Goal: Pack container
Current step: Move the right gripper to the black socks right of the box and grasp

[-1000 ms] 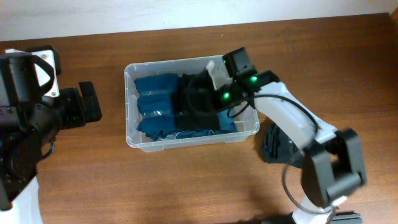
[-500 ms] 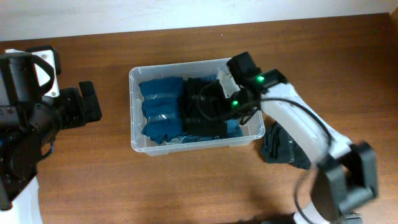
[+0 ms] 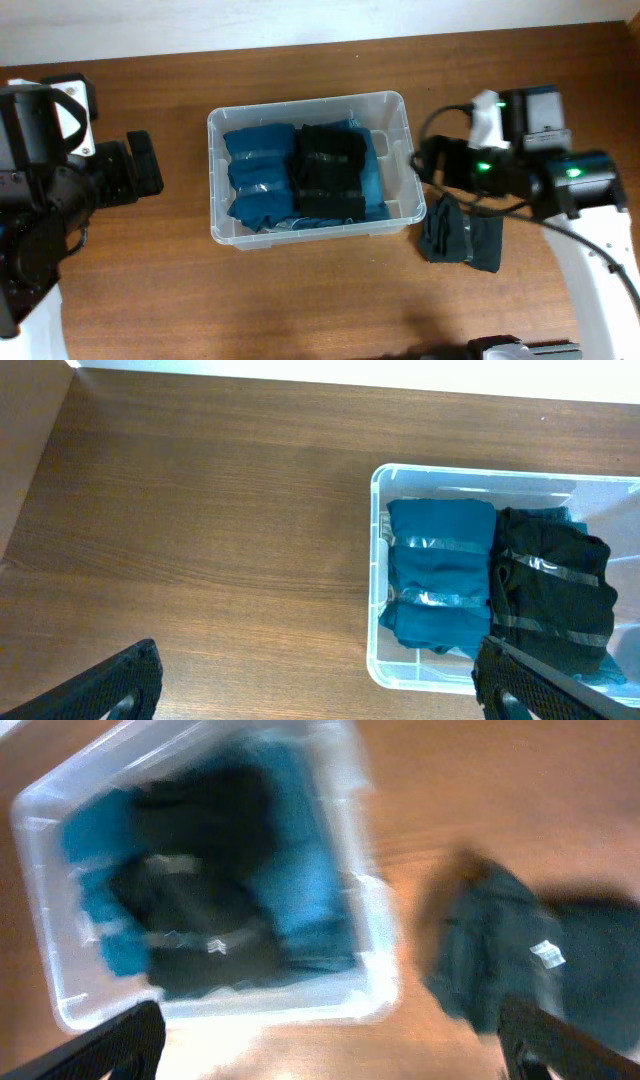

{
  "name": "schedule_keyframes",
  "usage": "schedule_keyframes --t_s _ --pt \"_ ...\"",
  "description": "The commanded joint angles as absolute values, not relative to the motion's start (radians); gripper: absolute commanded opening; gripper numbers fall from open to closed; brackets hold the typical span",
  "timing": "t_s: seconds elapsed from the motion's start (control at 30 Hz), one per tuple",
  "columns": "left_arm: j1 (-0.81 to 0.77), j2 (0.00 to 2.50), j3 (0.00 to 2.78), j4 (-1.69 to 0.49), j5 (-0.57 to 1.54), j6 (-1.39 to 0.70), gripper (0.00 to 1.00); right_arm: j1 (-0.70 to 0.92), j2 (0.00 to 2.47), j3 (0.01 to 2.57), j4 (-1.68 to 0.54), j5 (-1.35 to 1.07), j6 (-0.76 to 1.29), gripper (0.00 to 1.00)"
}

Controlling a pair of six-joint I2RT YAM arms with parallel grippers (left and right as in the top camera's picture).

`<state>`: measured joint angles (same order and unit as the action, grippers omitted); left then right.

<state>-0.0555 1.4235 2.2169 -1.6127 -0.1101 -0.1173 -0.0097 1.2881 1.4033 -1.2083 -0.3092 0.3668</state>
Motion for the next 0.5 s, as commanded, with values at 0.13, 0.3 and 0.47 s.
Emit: schedule_keyframes --t_s 0.13,0.3,0.47 --pt "-0.049 1.414 2.219 -1.614 -0.121 -0.122 0.99 -0.281 1.304 1.164 -1.223 -0.299 0.400 0.98" --pt "-0.049 1.414 2.219 -1.614 -0.121 -0.122 0.99 -0.394 1.317 0.920 -1.069 -0.363 0.361 0.98" --pt "-0.049 1.414 2.219 -1.614 -0.121 -0.122 0.99 -0.406 1.345 0.756 -0.876 -0.464 0.304 0.98"
